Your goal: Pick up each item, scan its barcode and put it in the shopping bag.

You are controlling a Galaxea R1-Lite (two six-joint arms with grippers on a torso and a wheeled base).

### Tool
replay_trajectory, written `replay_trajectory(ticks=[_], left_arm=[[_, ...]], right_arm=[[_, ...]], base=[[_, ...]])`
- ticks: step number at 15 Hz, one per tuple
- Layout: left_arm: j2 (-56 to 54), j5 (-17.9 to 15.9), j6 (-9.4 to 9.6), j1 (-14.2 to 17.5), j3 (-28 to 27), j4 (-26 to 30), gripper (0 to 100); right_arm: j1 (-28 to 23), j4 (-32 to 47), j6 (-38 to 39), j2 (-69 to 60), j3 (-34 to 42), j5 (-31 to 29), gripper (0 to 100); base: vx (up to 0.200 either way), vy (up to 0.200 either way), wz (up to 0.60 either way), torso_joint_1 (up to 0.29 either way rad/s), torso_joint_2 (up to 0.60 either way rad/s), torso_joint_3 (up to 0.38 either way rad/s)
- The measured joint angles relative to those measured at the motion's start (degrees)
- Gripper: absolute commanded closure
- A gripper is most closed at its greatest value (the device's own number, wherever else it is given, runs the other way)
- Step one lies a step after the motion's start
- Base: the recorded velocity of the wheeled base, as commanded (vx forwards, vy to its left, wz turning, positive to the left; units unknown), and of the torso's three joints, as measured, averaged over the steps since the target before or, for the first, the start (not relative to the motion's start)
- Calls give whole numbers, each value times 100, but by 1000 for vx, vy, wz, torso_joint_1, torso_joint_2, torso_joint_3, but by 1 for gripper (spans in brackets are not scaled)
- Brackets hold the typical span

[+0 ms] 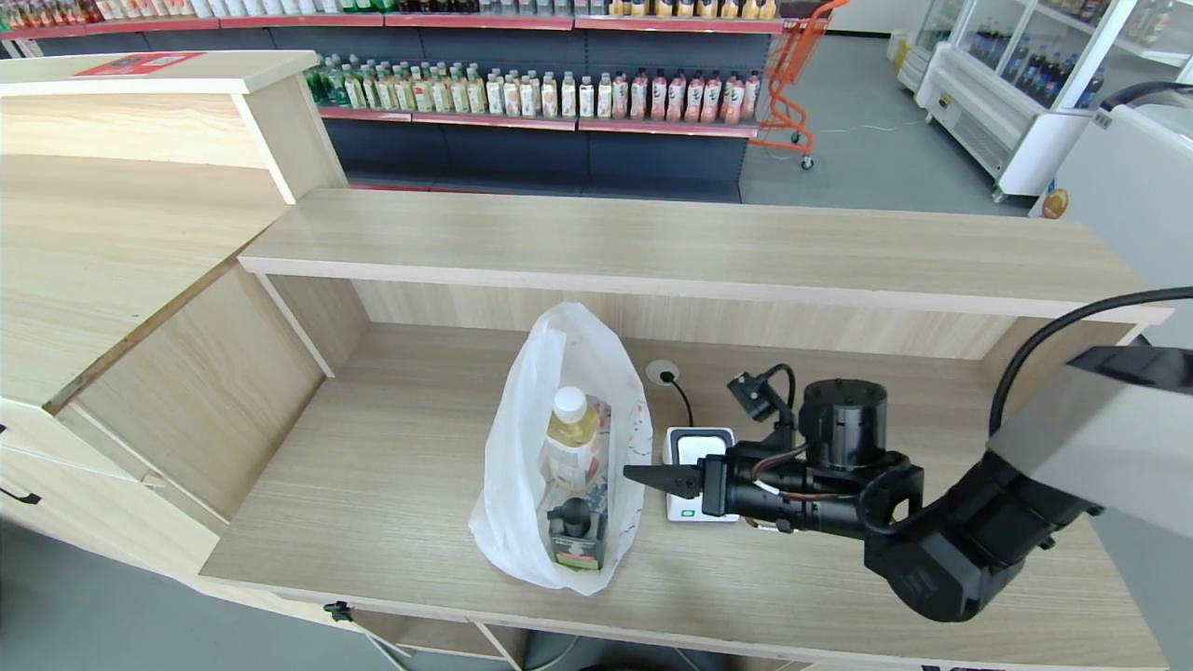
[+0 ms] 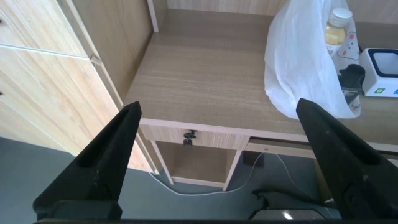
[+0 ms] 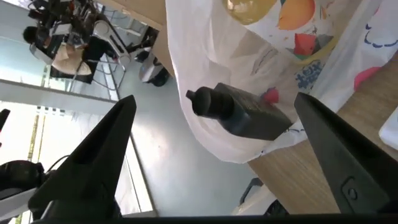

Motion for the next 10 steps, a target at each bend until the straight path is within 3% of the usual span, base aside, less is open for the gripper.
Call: replay_trajectory(ticks=[4,7,10], left_arm=[[0,1,2,0,0,0,0],[0,1,0,0,0,0,0],[0,1,0,0,0,0,0]], right_arm=[[-318,558,-33,-1106,660,-17,0],[-714,1457,-393,-2263,916,-72,0],[-1136,2165,-1818,-3517,1219,-1184,0]], base=[[0,0,0,0,0,0],[0,0,0,0,0,0],[0,0,0,0,0,0]])
